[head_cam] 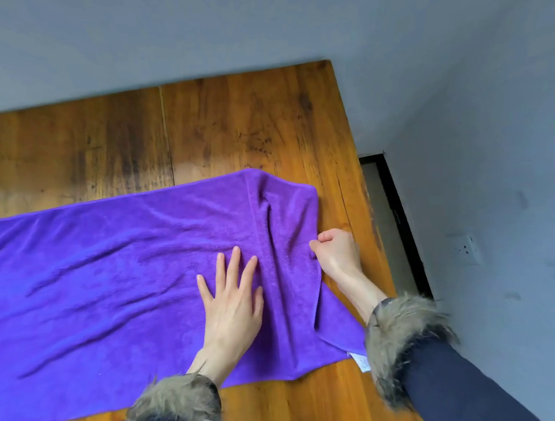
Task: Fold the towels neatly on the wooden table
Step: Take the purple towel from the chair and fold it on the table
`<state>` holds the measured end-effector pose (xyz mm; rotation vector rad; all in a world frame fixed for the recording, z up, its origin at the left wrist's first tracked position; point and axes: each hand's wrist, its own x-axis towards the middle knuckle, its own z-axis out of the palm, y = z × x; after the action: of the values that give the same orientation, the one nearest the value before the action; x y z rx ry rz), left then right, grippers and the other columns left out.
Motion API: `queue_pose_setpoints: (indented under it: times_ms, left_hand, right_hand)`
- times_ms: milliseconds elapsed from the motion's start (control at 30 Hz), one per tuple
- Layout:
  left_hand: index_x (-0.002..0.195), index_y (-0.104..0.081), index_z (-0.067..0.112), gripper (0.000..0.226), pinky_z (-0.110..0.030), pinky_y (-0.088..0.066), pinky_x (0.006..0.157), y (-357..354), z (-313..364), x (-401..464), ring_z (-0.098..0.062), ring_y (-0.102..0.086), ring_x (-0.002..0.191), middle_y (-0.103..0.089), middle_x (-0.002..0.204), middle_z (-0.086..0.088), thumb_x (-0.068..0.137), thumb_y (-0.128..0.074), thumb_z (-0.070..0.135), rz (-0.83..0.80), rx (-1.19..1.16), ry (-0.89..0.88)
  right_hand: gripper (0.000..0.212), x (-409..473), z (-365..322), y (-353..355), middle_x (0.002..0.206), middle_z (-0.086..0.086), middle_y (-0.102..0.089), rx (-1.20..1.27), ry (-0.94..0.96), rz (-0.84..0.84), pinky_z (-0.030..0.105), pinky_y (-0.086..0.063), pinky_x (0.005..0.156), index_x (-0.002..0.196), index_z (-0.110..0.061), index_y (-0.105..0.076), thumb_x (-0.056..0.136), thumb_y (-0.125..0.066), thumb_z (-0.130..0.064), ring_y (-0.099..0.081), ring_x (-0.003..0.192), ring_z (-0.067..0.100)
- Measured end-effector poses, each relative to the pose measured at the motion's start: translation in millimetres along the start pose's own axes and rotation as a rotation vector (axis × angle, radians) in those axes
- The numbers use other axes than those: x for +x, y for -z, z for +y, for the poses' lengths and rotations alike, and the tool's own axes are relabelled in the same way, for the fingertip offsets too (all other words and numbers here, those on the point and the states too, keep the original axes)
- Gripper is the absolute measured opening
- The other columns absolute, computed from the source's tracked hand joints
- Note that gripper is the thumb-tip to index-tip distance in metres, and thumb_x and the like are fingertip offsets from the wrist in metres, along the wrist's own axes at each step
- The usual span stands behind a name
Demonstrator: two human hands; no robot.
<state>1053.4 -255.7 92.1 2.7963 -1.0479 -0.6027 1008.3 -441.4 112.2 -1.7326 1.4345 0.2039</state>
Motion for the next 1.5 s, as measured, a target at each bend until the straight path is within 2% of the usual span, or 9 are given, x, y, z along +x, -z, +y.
queue_pose_setpoints:
  times_ms: [167,300,533,700,933,1067,1233,1400,1500]
  left_hand:
    - [0.13,-0.044,0.016,0.049,-0.067,-0.032,0.096,4,20,7,-0.038,-0.034,0.135,-0.039,0.144,-0.018,0.085,-0.03,0.031,0.058,-0.039,0.01]
    - [0.136,-0.037,0.018,0.054,-0.064,-0.029,0.1,7,41,18,-0.034,-0.024,0.138,-0.033,0.148,-0.016,0.084,-0.032,0.03,0.131,-0.023,-0.101]
    - [0.137,-0.039,0.025,0.057,-0.071,-0.03,0.094,-8,59,32,-0.036,-0.029,0.136,-0.035,0.149,-0.01,0.083,-0.035,0.042,-0.003,0.158,-0.258]
    - [0.139,-0.035,0.026,0.06,-0.072,-0.028,0.094,-17,54,34,-0.032,-0.02,0.137,-0.035,0.149,-0.008,0.083,-0.035,0.048,-0.025,0.196,-0.256]
    - [0.145,-0.026,0.027,0.062,-0.067,-0.012,0.104,-17,65,15,-0.033,-0.011,0.141,-0.021,0.154,-0.012,0.087,-0.036,0.047,0.038,0.116,-0.281]
    - [0.143,-0.032,0.03,0.06,-0.064,-0.012,0.107,-34,74,-20,-0.031,-0.015,0.142,-0.023,0.154,-0.01,0.086,-0.039,0.049,-0.018,0.143,-0.453]
    - [0.142,-0.037,0.026,0.069,-0.061,-0.011,0.109,-45,90,-33,-0.031,-0.016,0.142,-0.023,0.153,-0.009,0.082,-0.043,0.059,-0.041,0.159,-0.432]
    - [0.142,-0.035,0.026,0.076,-0.06,-0.014,0.108,-48,105,-27,-0.032,-0.018,0.141,-0.024,0.153,-0.011,0.078,-0.042,0.066,-0.083,0.16,-0.49]
    - [0.143,-0.033,0.024,0.07,-0.062,-0.014,0.108,-52,115,-32,-0.032,-0.018,0.14,-0.026,0.152,-0.011,0.082,-0.038,0.058,-0.123,0.123,-0.486]
  right_hand:
    - [0.014,20,2,49,0.109,0.009,-0.065,0.028,0.101,0.144,0.028,-0.039,0.081,0.099,-0.011,-0.062,0.088,-0.054,-0.016,-0.056,0.106,0.029]
    - [0.008,48,1,79,0.093,0.003,-0.063,0.055,0.25,0.28,0.027,-0.031,0.073,0.096,-0.011,-0.056,0.091,-0.051,-0.014,-0.057,0.095,0.028]
    - [0.032,77,24,78,0.11,0.007,-0.062,0.359,0.051,0.036,0.029,-0.046,0.088,0.118,-0.008,-0.054,0.088,-0.059,-0.019,-0.059,0.096,0.018]
    - [0.018,62,44,78,0.101,0.005,-0.068,0.321,0.019,0.015,0.034,-0.049,0.09,0.102,-0.012,-0.063,0.088,-0.06,-0.023,-0.063,0.095,0.02]
    - [0.014,0,85,84,0.081,-0.004,-0.06,0.019,0.038,-0.004,0.025,-0.039,0.071,0.097,-0.011,-0.063,0.088,-0.06,-0.022,-0.055,0.081,0.016]
    - [0.012,-24,113,85,0.085,-0.005,-0.064,-0.108,-0.012,-0.047,0.025,-0.041,0.069,0.095,-0.016,-0.062,0.088,-0.059,-0.026,-0.059,0.086,0.017]
    - [0.01,-36,135,78,0.085,0.002,-0.068,-0.254,-0.041,-0.068,0.031,-0.048,0.07,0.08,-0.02,-0.056,0.088,-0.058,-0.027,-0.061,0.085,0.024]
    - [0.011,-29,141,87,0.093,0.004,-0.068,-0.123,-0.18,-0.103,0.029,-0.047,0.077,0.088,-0.015,-0.064,0.086,-0.062,-0.025,-0.062,0.092,0.025]
    - [0.01,-28,144,94,0.085,0.005,-0.07,-0.016,-0.21,-0.137,0.033,-0.052,0.078,0.076,-0.016,-0.063,0.083,-0.065,-0.023,-0.066,0.08,0.024]
